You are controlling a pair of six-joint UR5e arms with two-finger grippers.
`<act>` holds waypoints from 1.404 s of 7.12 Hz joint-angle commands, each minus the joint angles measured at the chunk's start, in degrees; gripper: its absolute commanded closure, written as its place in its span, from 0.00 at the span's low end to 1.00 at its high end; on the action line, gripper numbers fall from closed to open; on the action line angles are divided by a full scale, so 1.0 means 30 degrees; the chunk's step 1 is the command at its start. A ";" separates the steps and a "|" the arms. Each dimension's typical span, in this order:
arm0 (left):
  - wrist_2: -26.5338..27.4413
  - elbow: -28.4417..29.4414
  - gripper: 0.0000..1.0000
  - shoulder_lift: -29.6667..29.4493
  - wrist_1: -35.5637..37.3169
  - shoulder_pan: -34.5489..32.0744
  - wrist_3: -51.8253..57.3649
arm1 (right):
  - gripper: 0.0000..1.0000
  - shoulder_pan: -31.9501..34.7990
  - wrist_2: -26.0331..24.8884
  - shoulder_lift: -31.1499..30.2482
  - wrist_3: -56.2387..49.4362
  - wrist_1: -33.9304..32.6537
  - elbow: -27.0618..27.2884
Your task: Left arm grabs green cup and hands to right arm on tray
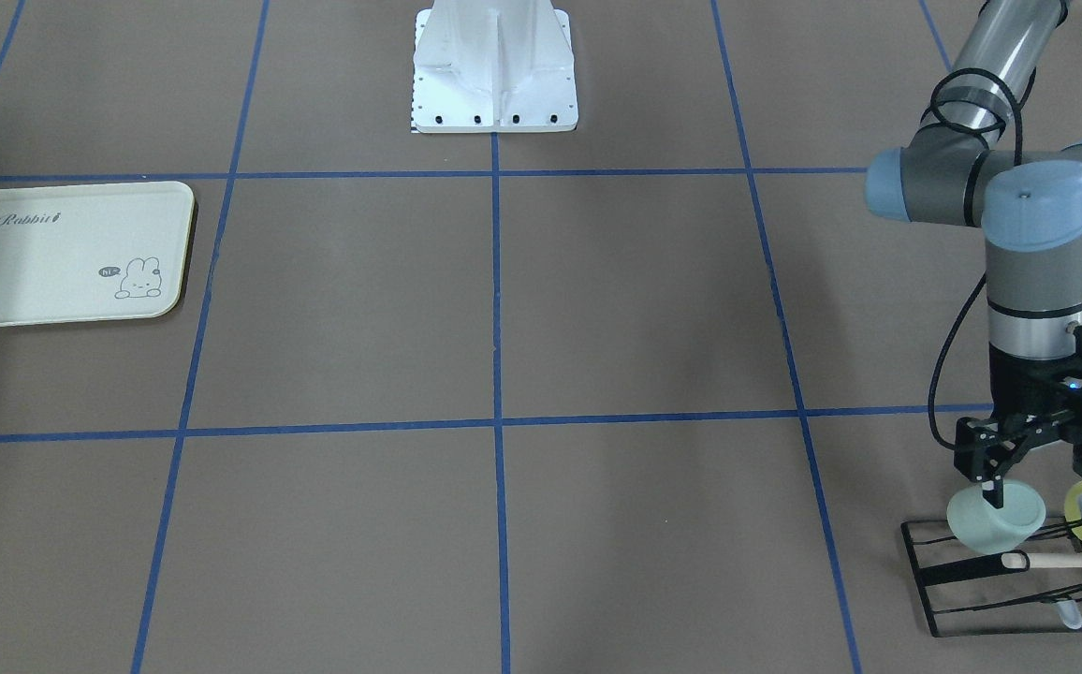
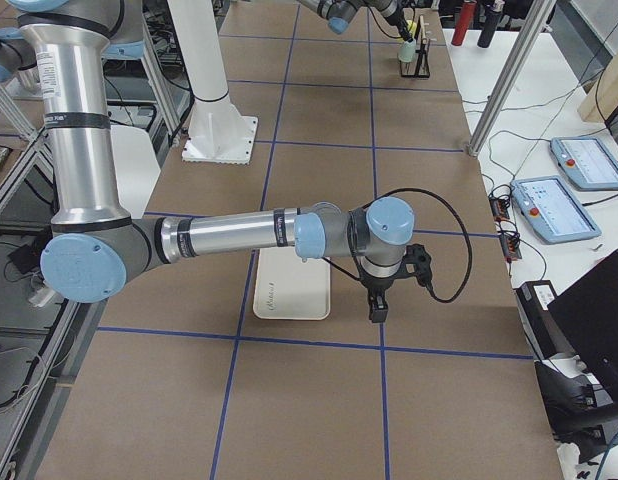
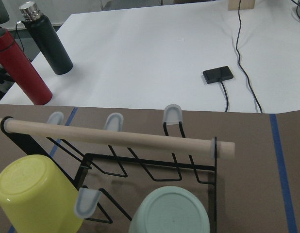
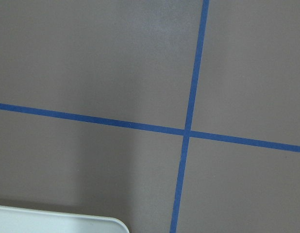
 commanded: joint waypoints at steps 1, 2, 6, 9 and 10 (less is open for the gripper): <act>0.0229 0.0799 0.00 -0.0519 -0.0073 0.0022 0.0049 | 0.00 0.0000 -0.0082 0.0000 -0.0010 -0.0011 -0.0028; 0.0258 0.0889 0.00 -0.0520 -0.0045 0.0457 0.0078 | 0.00 0.0000 -0.0082 0.0000 -0.0010 0.0018 -0.0057; 0.0815 0.1534 0.00 -0.0491 -0.0044 0.1340 0.0108 | 0.00 0.0000 0.0034 -0.0029 -0.0010 0.0019 -0.0087; 0.1427 0.1505 0.00 -0.0462 0.0014 0.1311 0.1363 | 0.00 0.0000 0.0064 -0.0059 -0.0010 0.0019 -0.0087; 0.1489 0.1534 0.00 -0.0462 0.0014 0.1224 0.1513 | 0.00 0.0000 0.0123 -0.0175 -0.0010 0.0019 -0.0087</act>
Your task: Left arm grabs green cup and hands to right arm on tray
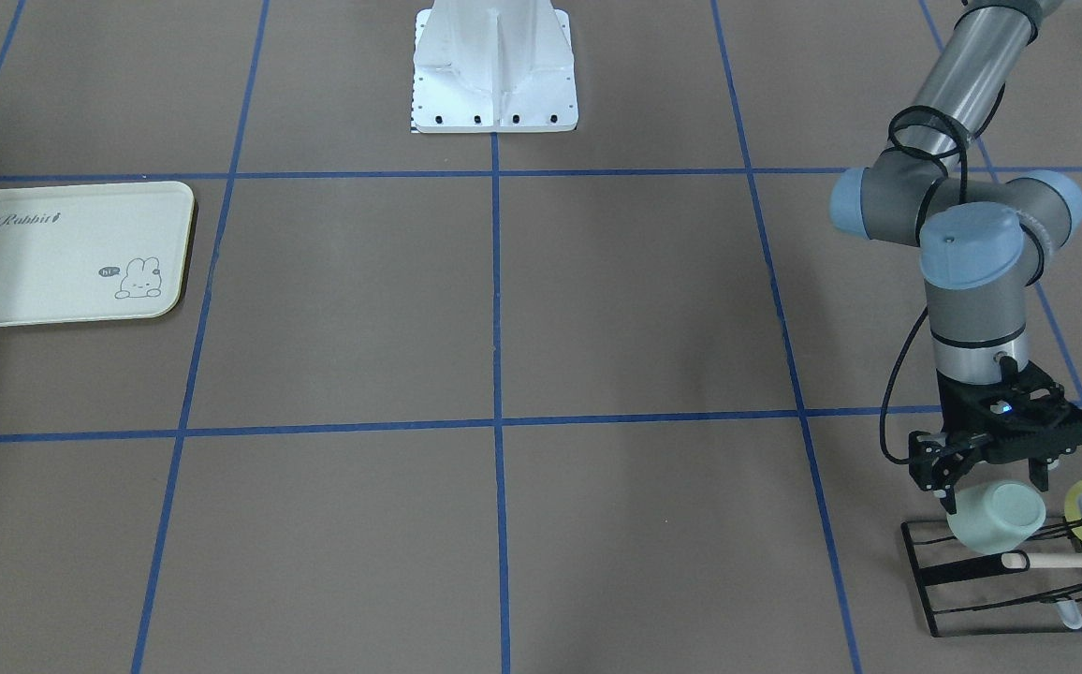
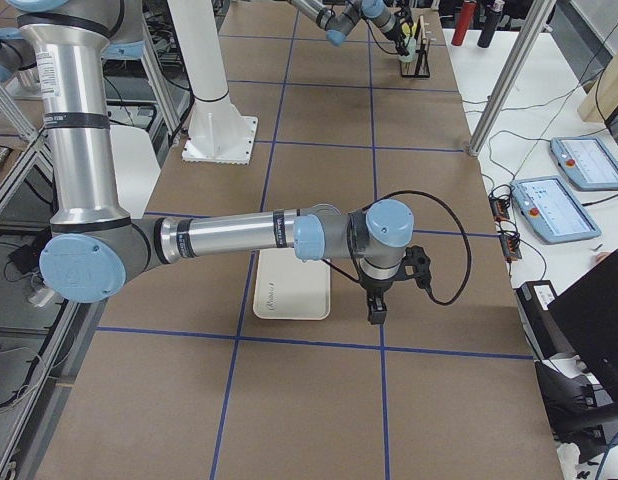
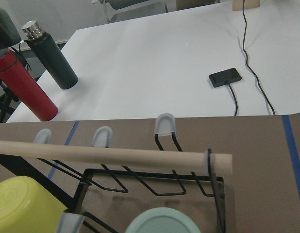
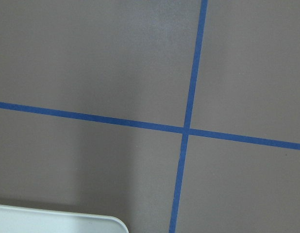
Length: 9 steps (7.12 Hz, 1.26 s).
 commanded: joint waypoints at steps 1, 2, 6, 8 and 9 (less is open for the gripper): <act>0.0199 0.0029 0.01 -0.0019 0.0003 -0.0137 0.0348 | 0.00 0.0000 0.0051 -0.0118 0.0029 0.0000 0.0004; 0.0199 0.0029 0.01 -0.0019 -0.0026 -0.0167 0.0349 | 0.00 0.0000 0.0051 -0.0119 0.0029 0.0000 0.0004; 0.0199 0.0088 0.12 -0.0048 -0.0026 -0.0167 0.0261 | 0.00 0.0000 0.0022 -0.0206 0.0000 0.0000 0.0004; 0.0199 0.0146 0.13 -0.0048 -0.0055 -0.0167 0.0261 | 0.00 0.0000 0.0022 -0.0206 0.0000 0.0000 0.0004; 0.0199 0.0204 0.13 -0.0048 -0.0056 -0.0196 0.0290 | 0.00 0.0000 -0.0007 -0.0206 0.0000 0.0000 0.0004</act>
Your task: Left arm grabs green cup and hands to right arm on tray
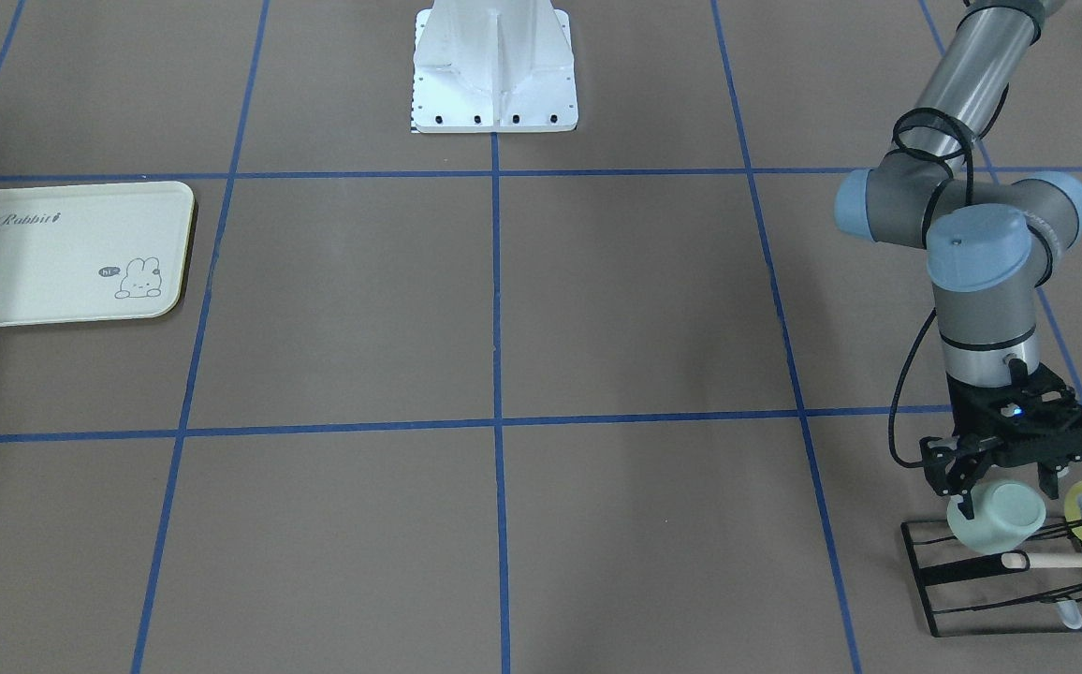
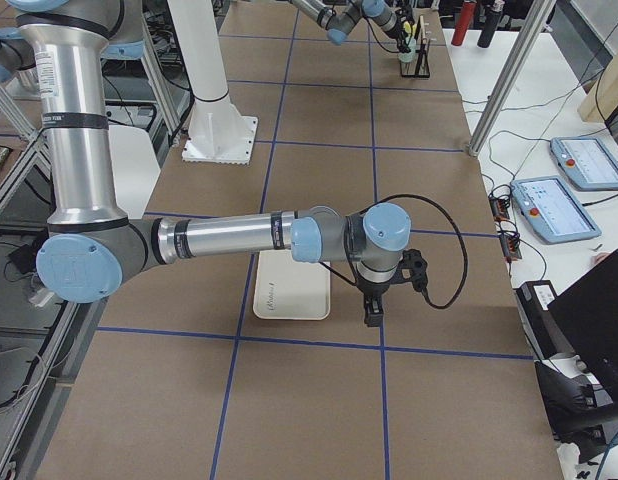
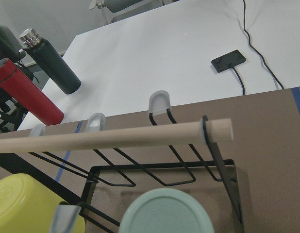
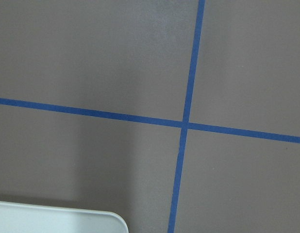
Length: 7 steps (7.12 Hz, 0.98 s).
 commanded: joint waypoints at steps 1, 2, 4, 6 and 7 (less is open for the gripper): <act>0.0000 0.0120 0.13 -0.0009 0.0019 -0.0019 -0.0008 | 0.00 -0.0001 -0.0022 -0.0001 -0.0001 0.0000 -0.0029; 0.0000 0.0208 0.13 -0.0038 -0.0010 -0.0019 -0.0008 | 0.00 -0.0001 -0.0022 -0.0001 -0.0001 0.0000 -0.0029; 0.0000 0.0296 0.19 -0.0009 -0.0010 -0.0048 -0.0008 | 0.00 -0.0001 -0.0022 -0.0001 -0.0030 0.0000 -0.0058; -0.0029 0.0297 0.40 -0.0038 -0.0010 -0.0048 -0.0038 | 0.00 -0.0001 -0.0051 -0.0001 -0.0030 0.0000 -0.0088; -0.0029 0.0297 0.52 -0.0067 -0.0010 -0.0048 -0.0038 | 0.00 -0.0001 -0.0051 -0.0001 -0.0030 0.0000 -0.0088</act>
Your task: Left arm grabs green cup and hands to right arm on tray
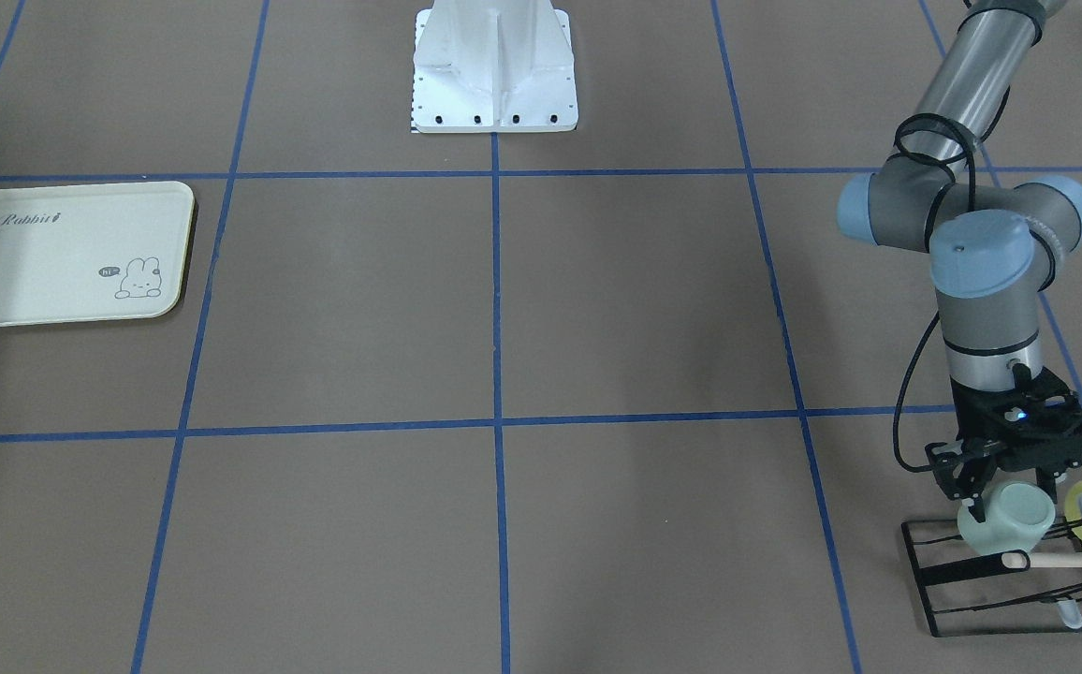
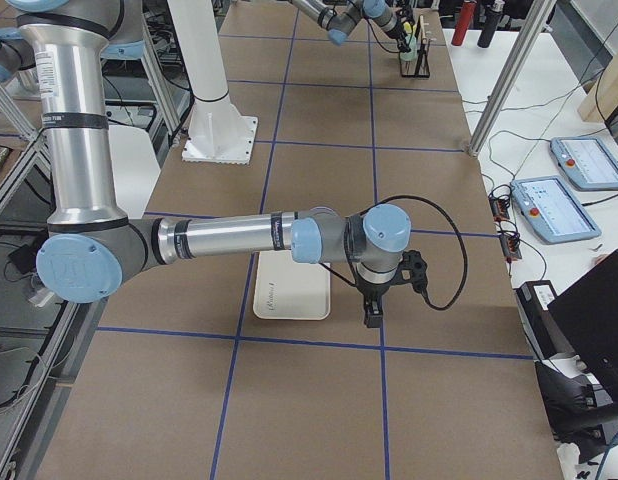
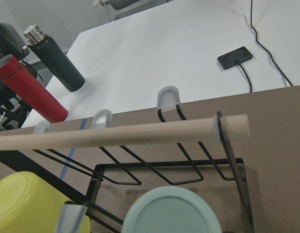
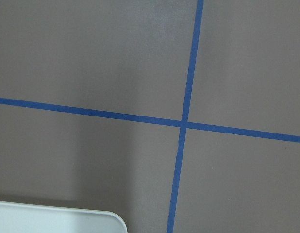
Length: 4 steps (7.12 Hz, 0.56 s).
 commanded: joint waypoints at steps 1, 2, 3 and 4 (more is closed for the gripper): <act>-0.0010 0.0008 0.65 -0.0197 0.0003 -0.0146 -0.0033 | 0.00 0.0000 -0.0011 0.0000 -0.0001 0.0000 -0.0009; -0.0097 -0.0079 0.71 -0.0285 0.0003 -0.0408 0.0024 | 0.00 0.0000 -0.0011 0.0000 -0.0001 0.0000 -0.0009; -0.0156 -0.0196 0.76 -0.0402 0.0003 -0.0672 0.0054 | 0.00 0.0000 -0.0011 -0.0029 -0.0001 0.0000 -0.0009; -0.0214 -0.0227 0.80 -0.0491 0.0032 -0.0704 0.0054 | 0.00 0.0000 -0.0011 -0.0175 -0.0001 0.0000 -0.0009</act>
